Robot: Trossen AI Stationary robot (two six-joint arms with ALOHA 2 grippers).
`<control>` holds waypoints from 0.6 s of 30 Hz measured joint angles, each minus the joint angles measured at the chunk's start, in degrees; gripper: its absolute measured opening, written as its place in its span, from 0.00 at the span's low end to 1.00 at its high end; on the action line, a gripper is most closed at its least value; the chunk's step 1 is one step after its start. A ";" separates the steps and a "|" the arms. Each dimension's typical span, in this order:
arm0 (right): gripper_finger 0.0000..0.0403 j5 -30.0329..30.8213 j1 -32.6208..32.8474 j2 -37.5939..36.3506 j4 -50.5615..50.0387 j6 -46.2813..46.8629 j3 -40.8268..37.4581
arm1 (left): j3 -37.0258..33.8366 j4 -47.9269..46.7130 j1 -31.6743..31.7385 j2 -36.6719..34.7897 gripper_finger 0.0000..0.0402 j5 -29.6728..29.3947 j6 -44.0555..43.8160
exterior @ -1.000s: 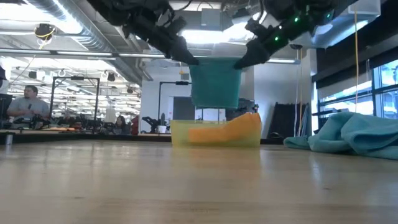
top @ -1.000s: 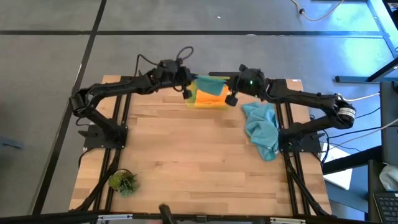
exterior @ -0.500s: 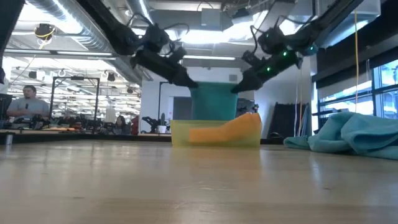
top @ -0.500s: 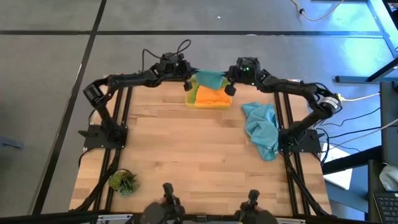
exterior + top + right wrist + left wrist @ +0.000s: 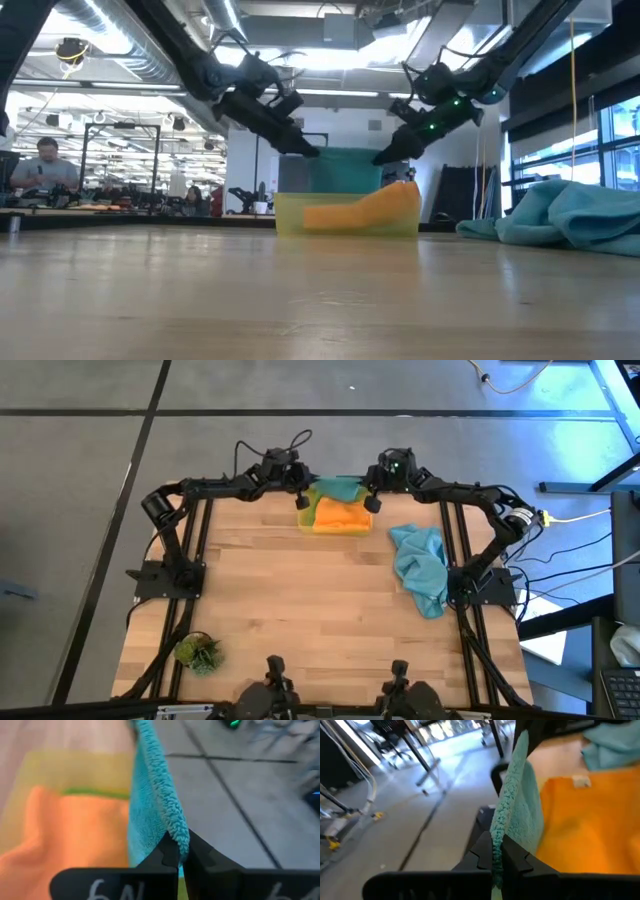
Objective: Fold microfiber towels
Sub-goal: Put the left blue microfiber cloth into the yellow bin
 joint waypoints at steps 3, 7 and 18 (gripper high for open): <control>0.01 -1.34 1.43 0.00 -5.36 -2.63 -0.05 | 0.00 -5.03 -0.94 -0.02 0.00 0.13 1.64; 0.01 -0.21 4.15 0.00 -8.82 -4.06 -1.03 | 0.00 -12.52 -3.20 -0.02 0.00 0.11 4.83; 0.20 -5.43 7.85 0.00 -15.78 -1.10 -1.46 | -0.07 -22.47 -8.32 -0.02 0.09 1.40 6.01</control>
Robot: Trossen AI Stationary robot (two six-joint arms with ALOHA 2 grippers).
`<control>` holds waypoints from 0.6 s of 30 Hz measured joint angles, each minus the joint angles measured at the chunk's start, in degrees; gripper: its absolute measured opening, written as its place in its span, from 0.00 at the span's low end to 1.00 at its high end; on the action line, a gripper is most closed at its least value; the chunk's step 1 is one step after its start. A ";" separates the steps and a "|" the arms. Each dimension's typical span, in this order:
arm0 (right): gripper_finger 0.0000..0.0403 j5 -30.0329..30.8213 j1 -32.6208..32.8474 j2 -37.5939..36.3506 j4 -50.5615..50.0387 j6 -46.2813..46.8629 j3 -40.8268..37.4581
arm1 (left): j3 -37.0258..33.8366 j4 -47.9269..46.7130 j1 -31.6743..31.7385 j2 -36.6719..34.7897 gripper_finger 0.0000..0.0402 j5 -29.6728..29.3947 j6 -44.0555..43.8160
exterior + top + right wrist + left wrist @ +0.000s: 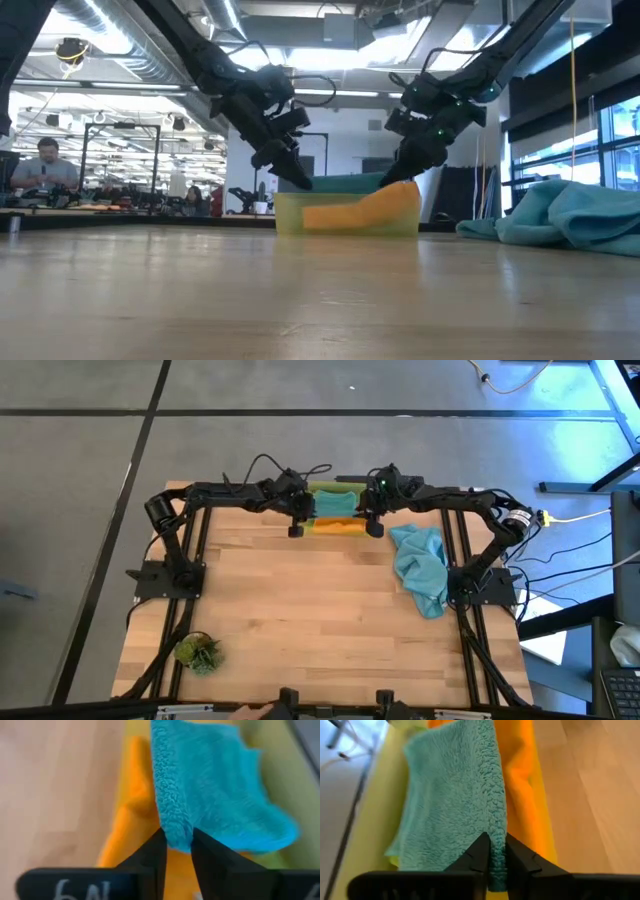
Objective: Fold microfiber towels
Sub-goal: Put the left blue microfiber cloth into the yellow bin, then fold the top blue microfiber cloth
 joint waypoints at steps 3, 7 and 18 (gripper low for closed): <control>0.26 0.05 1.24 0.00 -2.91 0.61 0.00 | 0.00 -2.41 -0.25 0.00 0.15 -0.31 -0.26; 0.34 0.02 2.50 -0.42 -5.52 1.72 0.00 | 0.00 -5.51 -0.38 -0.32 0.21 -0.24 -1.42; 0.42 5.61 6.32 -12.91 -9.08 2.98 0.02 | -0.02 -7.34 -3.95 -9.11 0.30 -6.14 -4.02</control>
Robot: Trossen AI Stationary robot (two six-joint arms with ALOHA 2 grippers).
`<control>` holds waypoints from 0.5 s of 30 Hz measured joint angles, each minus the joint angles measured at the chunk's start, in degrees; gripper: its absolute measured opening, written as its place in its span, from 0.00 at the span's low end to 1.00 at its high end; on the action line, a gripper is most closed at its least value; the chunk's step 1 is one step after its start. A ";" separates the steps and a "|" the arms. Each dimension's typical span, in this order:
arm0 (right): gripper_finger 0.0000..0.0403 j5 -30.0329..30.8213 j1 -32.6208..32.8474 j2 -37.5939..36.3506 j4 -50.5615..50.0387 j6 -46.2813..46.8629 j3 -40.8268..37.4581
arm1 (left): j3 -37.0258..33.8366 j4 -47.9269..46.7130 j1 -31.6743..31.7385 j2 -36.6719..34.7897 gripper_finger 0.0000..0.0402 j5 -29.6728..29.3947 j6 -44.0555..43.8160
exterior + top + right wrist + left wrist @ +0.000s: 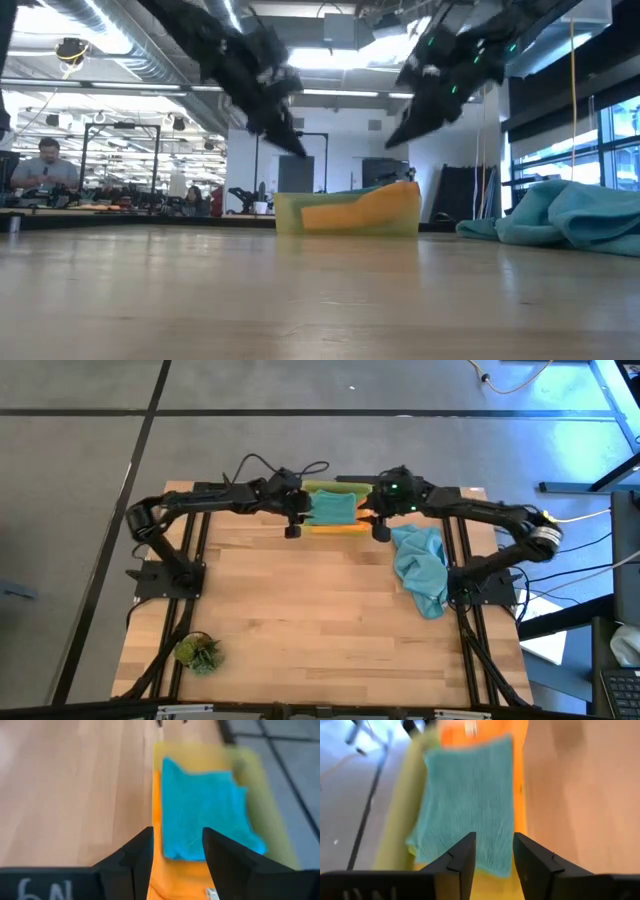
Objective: Fold microfiber towels
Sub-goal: Fold the top blue microfiber cloth
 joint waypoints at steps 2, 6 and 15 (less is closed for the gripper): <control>0.42 0.08 0.41 -3.96 -0.96 1.96 0.02 | 0.00 0.13 -1.18 -3.22 0.30 0.22 -2.95; 0.42 -0.32 1.74 -11.53 -5.33 6.91 0.07 | 0.04 2.72 -5.03 -7.99 0.30 4.90 -13.51; 0.42 -2.35 10.15 -21.21 -11.79 15.02 -5.49 | 0.05 10.28 -21.36 -11.76 0.30 -1.86 -22.46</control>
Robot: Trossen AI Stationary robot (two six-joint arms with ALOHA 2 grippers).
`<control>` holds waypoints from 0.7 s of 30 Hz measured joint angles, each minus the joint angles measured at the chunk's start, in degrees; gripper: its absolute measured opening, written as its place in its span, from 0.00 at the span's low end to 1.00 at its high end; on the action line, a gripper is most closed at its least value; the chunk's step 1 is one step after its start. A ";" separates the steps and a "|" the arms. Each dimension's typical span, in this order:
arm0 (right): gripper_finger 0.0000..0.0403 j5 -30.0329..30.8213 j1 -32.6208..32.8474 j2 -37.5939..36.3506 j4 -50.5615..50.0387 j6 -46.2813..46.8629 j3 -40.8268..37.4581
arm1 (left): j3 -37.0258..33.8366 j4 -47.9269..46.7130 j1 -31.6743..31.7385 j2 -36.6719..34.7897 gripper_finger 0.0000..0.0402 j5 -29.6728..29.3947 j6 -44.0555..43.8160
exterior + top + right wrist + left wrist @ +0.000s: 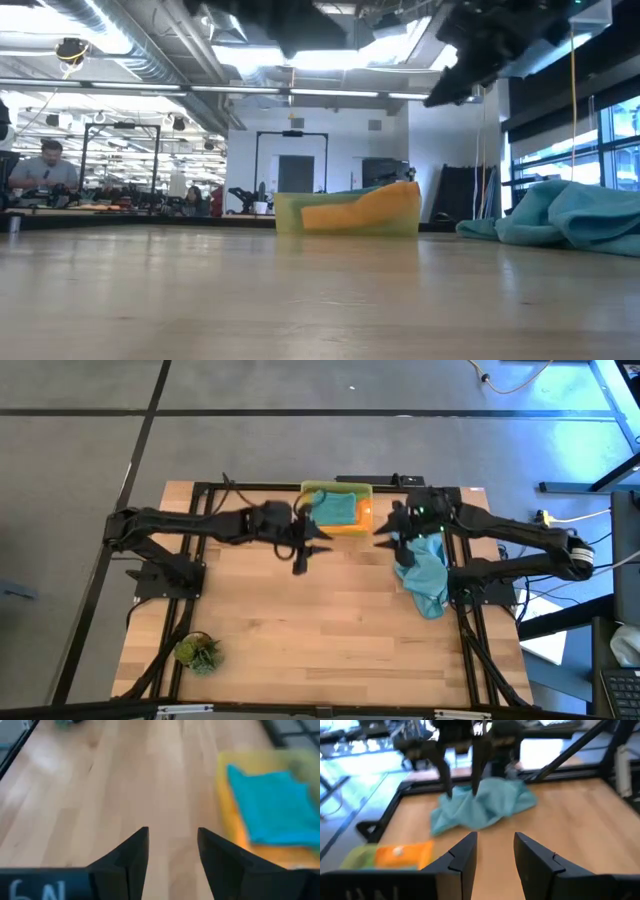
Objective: Fold microfiber towels
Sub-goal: Fold the top blue microfiber cloth
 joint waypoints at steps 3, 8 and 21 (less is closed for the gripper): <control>0.42 1.97 4.10 -2.46 -0.34 3.95 -4.06 | -0.35 1.46 -6.00 0.07 0.29 -4.78 -2.08; 0.42 8.18 11.48 -6.68 -0.19 9.63 -10.99 | -7.26 14.36 -15.81 0.31 0.27 -14.67 -0.72; 0.42 24.86 19.43 -9.97 -9.42 23.64 -15.71 | -29.40 54.21 -22.80 -0.09 0.24 -18.04 -8.75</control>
